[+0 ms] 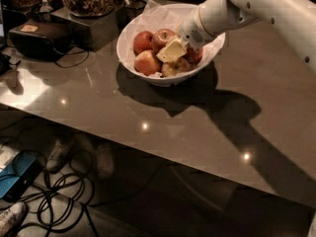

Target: Pick apple from white bowl

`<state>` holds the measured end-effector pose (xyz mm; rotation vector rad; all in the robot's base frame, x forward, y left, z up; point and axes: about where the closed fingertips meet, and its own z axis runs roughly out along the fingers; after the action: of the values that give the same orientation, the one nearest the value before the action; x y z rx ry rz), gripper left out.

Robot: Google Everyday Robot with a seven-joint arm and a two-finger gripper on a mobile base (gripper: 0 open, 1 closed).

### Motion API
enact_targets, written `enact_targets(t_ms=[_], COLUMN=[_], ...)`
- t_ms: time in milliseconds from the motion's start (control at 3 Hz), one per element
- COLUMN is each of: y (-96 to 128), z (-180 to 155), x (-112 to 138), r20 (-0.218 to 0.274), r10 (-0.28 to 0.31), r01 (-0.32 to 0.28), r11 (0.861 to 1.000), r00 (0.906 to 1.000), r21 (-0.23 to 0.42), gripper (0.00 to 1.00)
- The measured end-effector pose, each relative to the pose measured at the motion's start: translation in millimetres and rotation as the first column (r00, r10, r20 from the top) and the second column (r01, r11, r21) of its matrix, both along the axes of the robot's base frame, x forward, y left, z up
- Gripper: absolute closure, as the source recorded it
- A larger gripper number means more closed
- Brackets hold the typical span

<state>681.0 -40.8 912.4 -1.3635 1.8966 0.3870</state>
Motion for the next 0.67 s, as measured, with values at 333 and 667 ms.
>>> enact_targets(t_ms=[333, 667], y=[0.0, 0.1], z=[0.0, 0.0], x=[0.0, 0.0], r20=[0.000, 0.000], r10=[0.000, 0.000], r01=[0.000, 0.000], r11=[1.000, 1.000], r00=[1.0000, 1.0000], r21=[0.000, 0.000], gripper=[0.86, 1.00])
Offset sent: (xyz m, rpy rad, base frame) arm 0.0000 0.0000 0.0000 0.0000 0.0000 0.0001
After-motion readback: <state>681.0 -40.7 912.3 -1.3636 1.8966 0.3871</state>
